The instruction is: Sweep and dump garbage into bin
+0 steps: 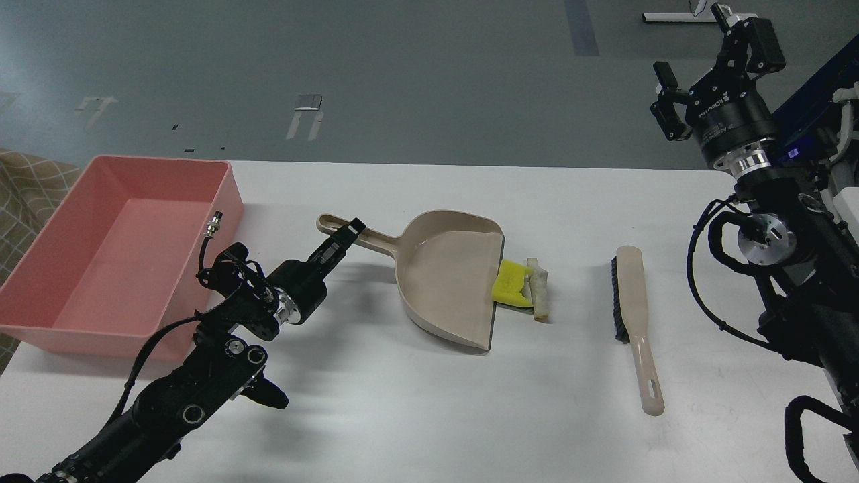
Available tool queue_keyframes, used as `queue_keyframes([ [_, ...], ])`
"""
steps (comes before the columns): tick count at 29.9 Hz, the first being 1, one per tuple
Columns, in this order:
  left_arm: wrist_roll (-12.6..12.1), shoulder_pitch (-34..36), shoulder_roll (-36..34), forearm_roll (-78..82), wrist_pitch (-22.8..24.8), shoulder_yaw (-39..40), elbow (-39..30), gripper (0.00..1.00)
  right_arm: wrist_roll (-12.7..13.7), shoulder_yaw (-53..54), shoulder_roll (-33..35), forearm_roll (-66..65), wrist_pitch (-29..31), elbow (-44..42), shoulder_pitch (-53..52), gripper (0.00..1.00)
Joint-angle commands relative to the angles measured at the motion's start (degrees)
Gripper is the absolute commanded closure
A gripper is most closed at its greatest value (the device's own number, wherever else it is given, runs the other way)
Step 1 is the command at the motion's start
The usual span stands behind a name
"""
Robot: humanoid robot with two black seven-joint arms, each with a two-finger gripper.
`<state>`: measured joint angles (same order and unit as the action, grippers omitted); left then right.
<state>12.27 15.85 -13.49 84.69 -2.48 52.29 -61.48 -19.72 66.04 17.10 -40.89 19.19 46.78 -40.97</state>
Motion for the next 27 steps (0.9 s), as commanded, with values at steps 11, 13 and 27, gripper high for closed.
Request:
queue_keyframes([
  [11, 0.21, -0.03, 0.04, -0.05, -0.07, 0.09, -0.04, 1.0, 0.74, -34.9, 42.98, -0.85, 0.06, 29.12, 0.54, 0.0],
  [13, 0.21, -0.03, 0.04, -0.13, -0.07, 0.09, -0.04, 1.0, 0.74, -38.16, 48.52, -0.94, 0.06, 33.17, 0.71, 0.0],
  [27, 0.21, -0.03, 0.39, -0.05, -0.07, 0.09, -0.04, 1.0, 0.38, -53.9, 60.77, -12.97, -0.2, 41.81, 2.47, 0.0],
])
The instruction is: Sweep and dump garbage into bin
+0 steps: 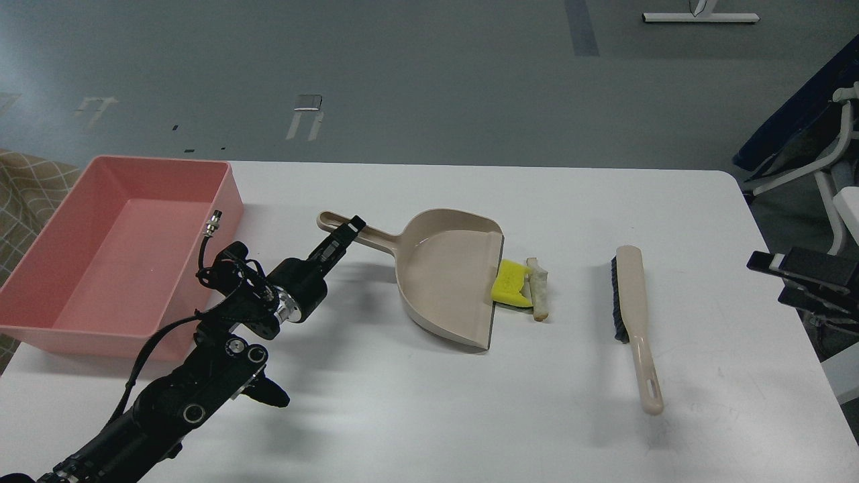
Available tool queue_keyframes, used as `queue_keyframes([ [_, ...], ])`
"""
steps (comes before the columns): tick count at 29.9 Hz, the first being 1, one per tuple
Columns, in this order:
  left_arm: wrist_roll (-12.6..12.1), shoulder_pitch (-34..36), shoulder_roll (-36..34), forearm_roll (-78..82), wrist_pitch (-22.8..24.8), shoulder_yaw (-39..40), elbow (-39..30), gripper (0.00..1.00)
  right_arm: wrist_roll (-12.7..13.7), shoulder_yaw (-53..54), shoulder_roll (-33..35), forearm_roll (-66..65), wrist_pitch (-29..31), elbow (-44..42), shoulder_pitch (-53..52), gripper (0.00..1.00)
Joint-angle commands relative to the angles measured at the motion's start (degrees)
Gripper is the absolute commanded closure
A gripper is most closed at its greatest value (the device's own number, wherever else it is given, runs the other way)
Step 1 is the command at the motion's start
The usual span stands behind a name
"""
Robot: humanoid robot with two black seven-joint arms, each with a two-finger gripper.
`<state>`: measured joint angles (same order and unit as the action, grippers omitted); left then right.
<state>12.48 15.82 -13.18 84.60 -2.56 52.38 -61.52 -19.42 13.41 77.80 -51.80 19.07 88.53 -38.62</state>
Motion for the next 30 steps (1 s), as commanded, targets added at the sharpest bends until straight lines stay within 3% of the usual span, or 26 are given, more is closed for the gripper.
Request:
queue_keyframes([
  [1, 0.0, 0.08, 0.08, 0.04, 0.01, 0.0, 0.0, 1.0, 0.25, -1.36, -0.46, -3.29, -0.08, 0.06, 0.13, 0.0],
  [6, 0.0, 0.17, 0.17, 0.04, 0.01, 0.0, -0.27, 1.0, 1.22, -1.28, -4.23, -6.03, -0.17, 0.24, 0.48, 0.0],
  [15, 0.0, 0.35, 0.17, 0.13, 0.01, 0.0, -0.53, 1.0, 7.46, -1.37, -12.93, -9.55, -0.17, 0.15, 0.48, 0.0],
  [30, 0.0, 0.35, 0.26, 0.13, 0.01, 0.0, -0.53, 1.0, 10.8, -1.45, -18.48, -9.72, -0.08, -0.03, 0.65, 0.02],
])
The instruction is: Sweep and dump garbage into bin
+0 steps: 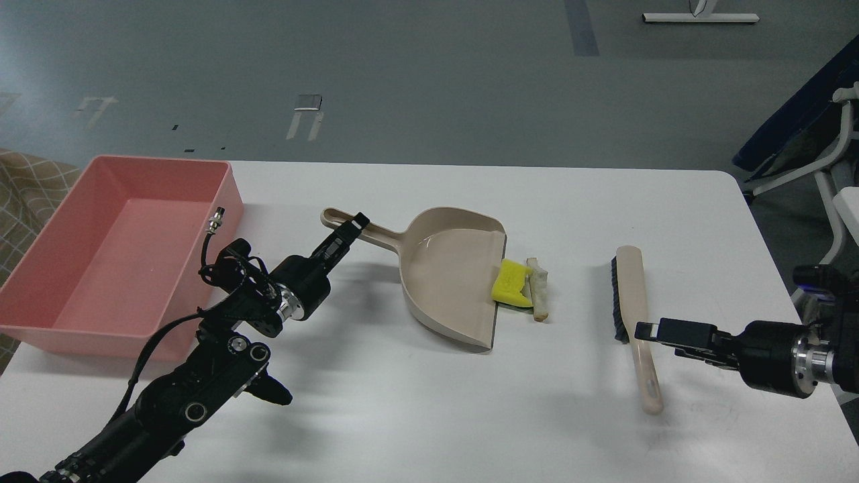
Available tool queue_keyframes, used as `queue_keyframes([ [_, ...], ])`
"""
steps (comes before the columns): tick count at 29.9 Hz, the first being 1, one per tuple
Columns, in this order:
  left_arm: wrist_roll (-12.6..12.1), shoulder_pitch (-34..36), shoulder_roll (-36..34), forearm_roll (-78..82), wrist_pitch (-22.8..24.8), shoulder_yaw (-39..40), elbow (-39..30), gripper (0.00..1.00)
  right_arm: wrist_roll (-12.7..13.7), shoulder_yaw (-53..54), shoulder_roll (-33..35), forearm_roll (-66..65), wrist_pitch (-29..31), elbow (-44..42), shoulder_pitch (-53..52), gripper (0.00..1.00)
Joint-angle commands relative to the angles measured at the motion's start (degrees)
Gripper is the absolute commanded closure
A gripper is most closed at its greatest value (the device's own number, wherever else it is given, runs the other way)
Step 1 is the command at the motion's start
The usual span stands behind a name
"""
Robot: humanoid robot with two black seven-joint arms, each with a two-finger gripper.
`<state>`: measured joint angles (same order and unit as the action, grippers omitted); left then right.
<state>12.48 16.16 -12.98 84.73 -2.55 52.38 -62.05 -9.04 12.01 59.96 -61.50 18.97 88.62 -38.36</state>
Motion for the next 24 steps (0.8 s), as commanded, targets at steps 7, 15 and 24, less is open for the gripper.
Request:
queue_keyframes([
  [7, 0.0, 0.01, 0.15, 0.0, 0.0, 0.01, -0.09, 1.0, 2.1, -0.67, -1.94, -0.19, -0.08, -0.47, 0.39, 0.15],
  [15, 0.0, -0.08, 0.06, 0.08, 0.0, 0.01, -0.61, 1.0, 2.36, -0.85, -2.83, -0.46, -0.08, -0.38, 0.48, 0.47],
  [24, 0.0, -0.08, 0.06, 0.08, 0.0, 0.01, -0.61, 1.0, 3.33, -0.67, -2.92, -0.2, -0.08, -0.12, 0.39, 0.55],
])
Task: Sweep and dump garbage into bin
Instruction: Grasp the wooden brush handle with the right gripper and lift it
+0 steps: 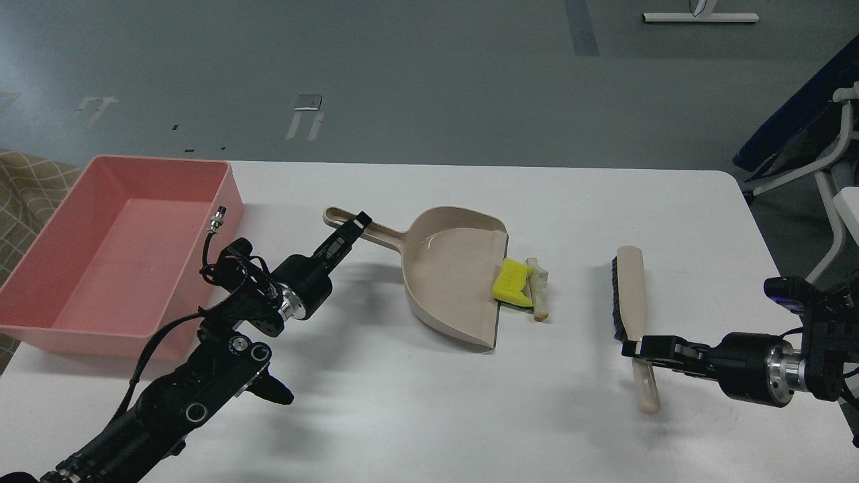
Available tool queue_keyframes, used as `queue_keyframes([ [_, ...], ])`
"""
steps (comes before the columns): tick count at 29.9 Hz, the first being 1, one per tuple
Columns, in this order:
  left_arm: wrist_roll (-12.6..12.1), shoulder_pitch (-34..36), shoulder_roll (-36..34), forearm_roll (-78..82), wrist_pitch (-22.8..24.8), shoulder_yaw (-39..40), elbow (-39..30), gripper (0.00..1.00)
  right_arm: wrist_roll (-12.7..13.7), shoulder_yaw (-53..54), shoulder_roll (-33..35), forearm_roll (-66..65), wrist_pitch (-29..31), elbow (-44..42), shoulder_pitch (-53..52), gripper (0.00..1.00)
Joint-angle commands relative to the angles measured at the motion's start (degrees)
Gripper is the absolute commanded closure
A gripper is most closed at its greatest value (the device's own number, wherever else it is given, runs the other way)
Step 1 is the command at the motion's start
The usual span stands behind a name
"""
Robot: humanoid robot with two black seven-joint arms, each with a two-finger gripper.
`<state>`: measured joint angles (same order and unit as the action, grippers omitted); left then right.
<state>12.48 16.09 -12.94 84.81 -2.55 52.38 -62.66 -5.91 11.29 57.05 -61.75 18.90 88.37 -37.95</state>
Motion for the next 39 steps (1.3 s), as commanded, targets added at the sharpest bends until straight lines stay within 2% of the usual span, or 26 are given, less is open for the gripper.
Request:
queue_keyframes([
  [1, 0.0, 0.0, 0.11, 0.0, 0.0, 0.0, 0.0, 1.0, 0.19, 0.05, -0.01, 0.05, 0.0, 0.14, -0.02, 0.57],
  [6, 0.0, 0.0, 0.11, 0.0, 0.0, 0.0, 0.0, 1.0, 0.54, -0.12, -0.01, 0.14, 0.0, 0.22, -0.02, 0.7],
  [9, 0.0, 0.08, 0.02, 0.0, 0.0, 0.0, 0.0, 1.0, 0.81, -0.12, -0.01, 0.14, 0.0, 0.4, -0.1, 0.85],
  [11, 0.0, 0.08, 0.02, 0.0, 0.0, 0.0, 0.0, 1.0, 1.59, -0.12, -0.01, 0.14, 0.0, 0.31, -0.1, 0.89],
  [12, 0.09, 0.08, 0.02, 0.0, 0.0, 0.0, 0.0, 1.0, 2.47, -0.12, -0.01, 0.14, 0.0, 0.31, -0.02, 0.98],
  [13, 0.09, 0.08, 0.02, 0.0, -0.09, 0.0, 0.0, 1.0, 3.0, -0.12, -0.01, 0.22, 0.0, 0.4, -0.02, 1.0],
  [25, 0.35, 0.0, 0.02, 0.0, -0.09, 0.09, 0.0, 1.0, 3.27, 0.14, 1.39, 0.31, 0.35, 1.27, -0.72, 1.0],
  [33, 0.35, 0.17, 0.02, -0.08, -0.09, 0.0, 0.0, 1.0, 3.44, 1.02, 5.96, 0.31, 0.88, 5.14, -3.62, 1.0],
  [39, 0.44, 0.26, 0.11, 0.0, 0.0, 0.0, -0.18, 1.0, 7.13, 0.67, 6.58, 0.22, 3.08, 4.88, -3.97, 1.0],
])
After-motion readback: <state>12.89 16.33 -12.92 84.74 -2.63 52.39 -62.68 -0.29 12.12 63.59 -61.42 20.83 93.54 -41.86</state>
